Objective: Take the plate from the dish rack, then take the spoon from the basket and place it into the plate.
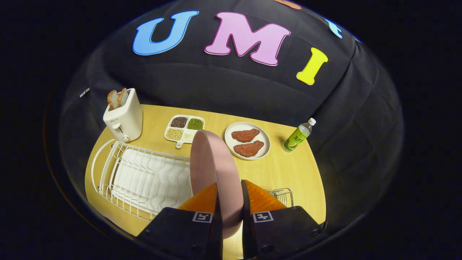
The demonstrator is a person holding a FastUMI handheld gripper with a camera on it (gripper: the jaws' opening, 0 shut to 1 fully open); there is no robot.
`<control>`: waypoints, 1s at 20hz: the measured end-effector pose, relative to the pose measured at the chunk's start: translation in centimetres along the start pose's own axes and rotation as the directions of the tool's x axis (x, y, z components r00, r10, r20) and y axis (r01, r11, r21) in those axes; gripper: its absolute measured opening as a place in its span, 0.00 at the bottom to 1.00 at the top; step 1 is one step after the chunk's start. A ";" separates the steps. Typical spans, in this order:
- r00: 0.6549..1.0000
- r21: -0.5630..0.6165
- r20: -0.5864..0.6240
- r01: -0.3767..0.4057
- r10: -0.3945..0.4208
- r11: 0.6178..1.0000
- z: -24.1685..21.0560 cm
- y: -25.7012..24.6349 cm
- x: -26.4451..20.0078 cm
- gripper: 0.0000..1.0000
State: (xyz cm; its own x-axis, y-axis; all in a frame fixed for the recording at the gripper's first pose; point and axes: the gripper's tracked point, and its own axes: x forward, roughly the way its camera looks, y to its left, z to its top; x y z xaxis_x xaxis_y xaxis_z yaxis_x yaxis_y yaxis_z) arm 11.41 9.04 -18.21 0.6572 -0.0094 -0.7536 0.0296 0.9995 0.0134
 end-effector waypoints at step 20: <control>0.856 0.326 -0.162 -0.423 0.491 0.845 -17.5 1.5 -12.7 0.25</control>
State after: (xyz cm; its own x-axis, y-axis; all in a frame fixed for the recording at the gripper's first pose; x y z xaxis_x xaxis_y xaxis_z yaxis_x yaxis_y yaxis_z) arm -10.10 11.25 -20.12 0.4553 0.4878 -0.7448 -0.0076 0.8387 0.5446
